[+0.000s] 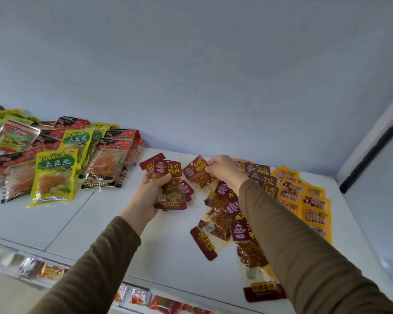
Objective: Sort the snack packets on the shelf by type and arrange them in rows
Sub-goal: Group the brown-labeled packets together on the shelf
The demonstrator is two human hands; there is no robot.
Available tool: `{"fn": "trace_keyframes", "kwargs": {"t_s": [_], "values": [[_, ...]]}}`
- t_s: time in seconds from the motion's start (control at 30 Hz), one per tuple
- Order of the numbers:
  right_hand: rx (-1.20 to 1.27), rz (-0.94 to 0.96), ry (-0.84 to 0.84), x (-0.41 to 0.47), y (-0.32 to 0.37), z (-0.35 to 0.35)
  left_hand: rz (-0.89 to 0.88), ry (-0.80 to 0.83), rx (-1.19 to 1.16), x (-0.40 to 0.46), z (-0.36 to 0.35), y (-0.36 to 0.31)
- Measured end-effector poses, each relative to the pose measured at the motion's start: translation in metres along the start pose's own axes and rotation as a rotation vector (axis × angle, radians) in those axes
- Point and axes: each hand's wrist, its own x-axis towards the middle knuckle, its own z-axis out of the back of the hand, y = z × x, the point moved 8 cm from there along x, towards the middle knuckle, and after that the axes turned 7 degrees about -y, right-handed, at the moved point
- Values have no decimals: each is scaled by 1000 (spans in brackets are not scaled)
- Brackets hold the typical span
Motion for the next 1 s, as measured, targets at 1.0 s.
{"fn": "trace_keyframes", "kwargs": {"t_s": [1.0], "values": [[-524, 108, 256, -109, -37, 63, -64, 182, -105, -39, -7, -15]]}}
